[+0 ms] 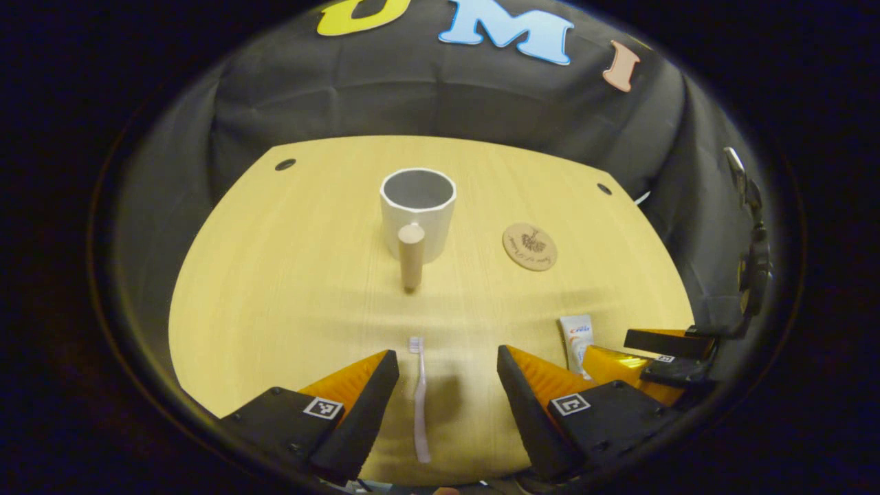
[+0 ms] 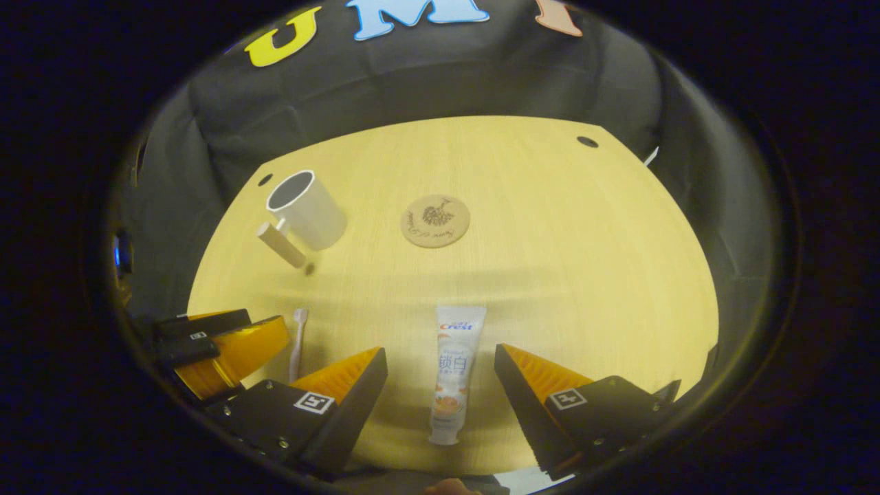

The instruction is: Put the toothbrush and toothpaste on the desktop into the cup, then pick up the cup and place it on the coaster on the desktop.

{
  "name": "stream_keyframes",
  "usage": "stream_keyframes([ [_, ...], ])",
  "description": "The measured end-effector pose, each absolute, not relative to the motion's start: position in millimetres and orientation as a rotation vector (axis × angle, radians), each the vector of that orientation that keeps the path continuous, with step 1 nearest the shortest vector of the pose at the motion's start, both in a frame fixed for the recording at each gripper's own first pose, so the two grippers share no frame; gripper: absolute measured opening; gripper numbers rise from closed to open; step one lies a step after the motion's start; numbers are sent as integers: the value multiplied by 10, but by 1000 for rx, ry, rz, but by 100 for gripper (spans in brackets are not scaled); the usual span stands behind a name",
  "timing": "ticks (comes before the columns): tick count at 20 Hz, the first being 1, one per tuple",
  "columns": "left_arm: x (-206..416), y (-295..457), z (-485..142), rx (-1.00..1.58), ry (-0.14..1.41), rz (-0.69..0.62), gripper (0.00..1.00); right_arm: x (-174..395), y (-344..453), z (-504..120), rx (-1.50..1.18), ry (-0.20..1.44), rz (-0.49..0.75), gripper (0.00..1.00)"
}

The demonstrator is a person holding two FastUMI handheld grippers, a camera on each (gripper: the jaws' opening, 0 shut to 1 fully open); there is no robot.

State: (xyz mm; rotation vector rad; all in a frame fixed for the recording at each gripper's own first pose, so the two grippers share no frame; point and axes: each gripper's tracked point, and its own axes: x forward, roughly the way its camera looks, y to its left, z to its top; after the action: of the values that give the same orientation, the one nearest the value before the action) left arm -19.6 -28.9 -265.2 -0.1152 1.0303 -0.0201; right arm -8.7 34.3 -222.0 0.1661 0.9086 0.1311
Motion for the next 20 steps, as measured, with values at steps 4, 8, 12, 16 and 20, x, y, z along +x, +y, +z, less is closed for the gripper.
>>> stream_keyframes([
  [4,-422,-351,-2875,-120,1210,-3,100,-118,420,-2408,184,1003,169,97],
  [8,-595,-270,-3036,-121,1314,30,100,-130,416,-2507,169,1053,167,97],
  [12,-672,-251,-3191,-100,1396,27,96,-133,353,-2667,160,1133,129,97],
  [16,-770,-310,-3280,-138,1459,40,96,-126,375,-2719,167,1172,134,97],
  [20,-768,-219,-3337,-96,1468,54,88,-137,384,-2804,140,1195,129,97],
])
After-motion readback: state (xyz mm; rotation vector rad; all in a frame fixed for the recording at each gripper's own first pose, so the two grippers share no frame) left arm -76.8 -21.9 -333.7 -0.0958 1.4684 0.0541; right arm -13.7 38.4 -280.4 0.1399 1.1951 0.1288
